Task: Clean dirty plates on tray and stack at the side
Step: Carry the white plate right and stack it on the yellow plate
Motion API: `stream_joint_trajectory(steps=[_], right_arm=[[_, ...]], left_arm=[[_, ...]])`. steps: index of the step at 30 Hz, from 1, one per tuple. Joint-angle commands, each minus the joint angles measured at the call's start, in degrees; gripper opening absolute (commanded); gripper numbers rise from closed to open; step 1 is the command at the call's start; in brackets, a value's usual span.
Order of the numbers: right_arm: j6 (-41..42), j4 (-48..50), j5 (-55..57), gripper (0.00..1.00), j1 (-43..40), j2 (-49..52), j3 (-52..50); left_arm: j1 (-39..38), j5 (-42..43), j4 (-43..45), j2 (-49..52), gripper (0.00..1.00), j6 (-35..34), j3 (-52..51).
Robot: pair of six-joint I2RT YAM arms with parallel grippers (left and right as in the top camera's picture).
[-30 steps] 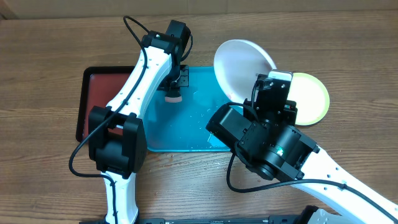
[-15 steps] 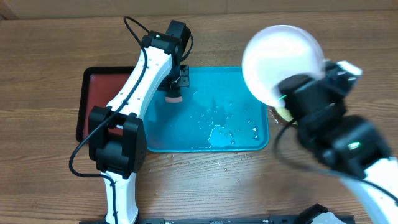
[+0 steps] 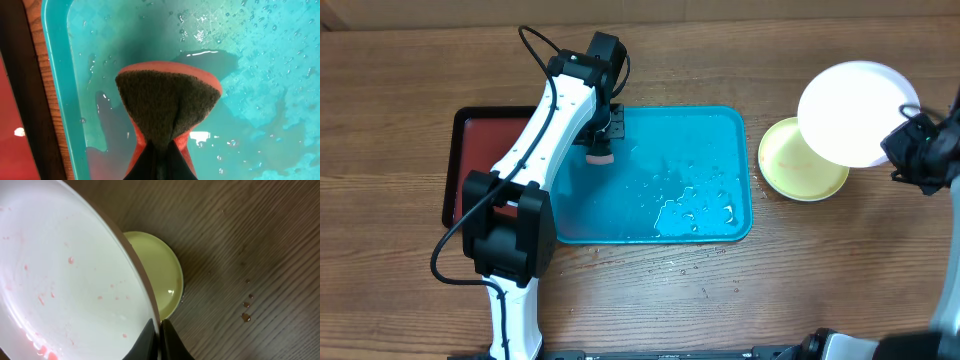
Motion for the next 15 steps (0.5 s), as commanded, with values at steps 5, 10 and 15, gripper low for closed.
stream_joint_trajectory(steps=[5,10,15], right_arm=[[-4.55,1.84,-7.13,0.04,-1.40,12.59,-1.03],[-4.57,4.13,-7.10,0.04,-1.01,19.02,-3.21],[-4.55,7.78,-7.04,0.04,-0.87,20.83,-6.38]], left_arm=[[0.20,0.52,0.48,-0.44,0.04,-0.59,-0.17],[0.20,0.50,1.40,-0.44,0.04,-0.57,-0.17],[0.20,0.52,1.25,-0.46,0.04,-0.50,0.02]])
